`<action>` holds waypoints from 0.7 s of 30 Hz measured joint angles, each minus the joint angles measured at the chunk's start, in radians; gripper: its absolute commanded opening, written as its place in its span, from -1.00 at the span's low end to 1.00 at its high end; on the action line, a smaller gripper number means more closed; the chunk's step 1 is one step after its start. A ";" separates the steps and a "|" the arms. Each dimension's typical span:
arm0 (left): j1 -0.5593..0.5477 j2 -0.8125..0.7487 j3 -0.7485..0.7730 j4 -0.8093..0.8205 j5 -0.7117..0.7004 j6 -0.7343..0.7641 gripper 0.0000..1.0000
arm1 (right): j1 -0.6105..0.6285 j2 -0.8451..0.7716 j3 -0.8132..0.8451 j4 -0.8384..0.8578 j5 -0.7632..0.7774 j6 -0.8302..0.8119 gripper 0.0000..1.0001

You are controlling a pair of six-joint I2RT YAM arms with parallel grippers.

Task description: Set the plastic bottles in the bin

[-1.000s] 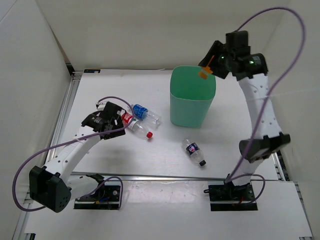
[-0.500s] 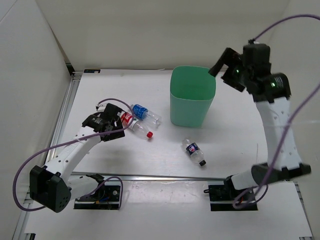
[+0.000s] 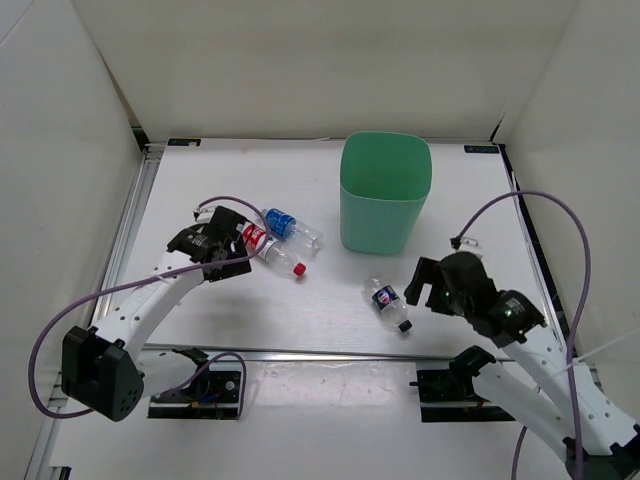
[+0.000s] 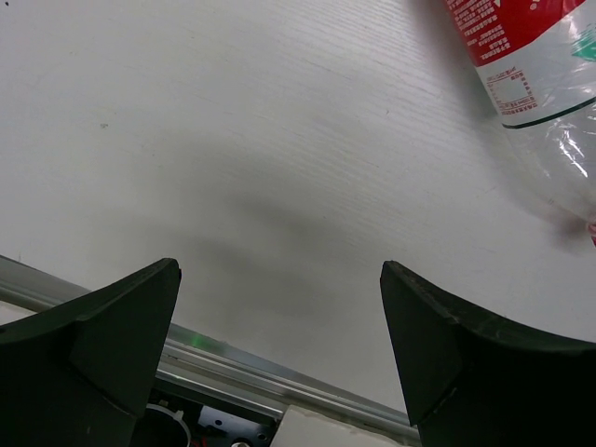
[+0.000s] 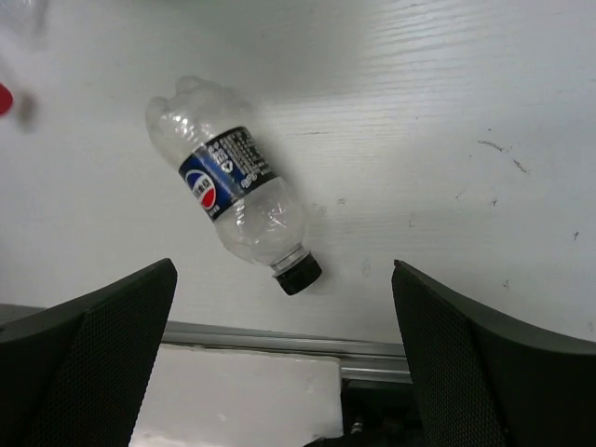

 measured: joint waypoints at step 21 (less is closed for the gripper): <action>0.000 -0.032 -0.040 0.004 0.006 0.000 0.99 | 0.303 0.374 -0.195 0.473 0.254 -0.111 1.00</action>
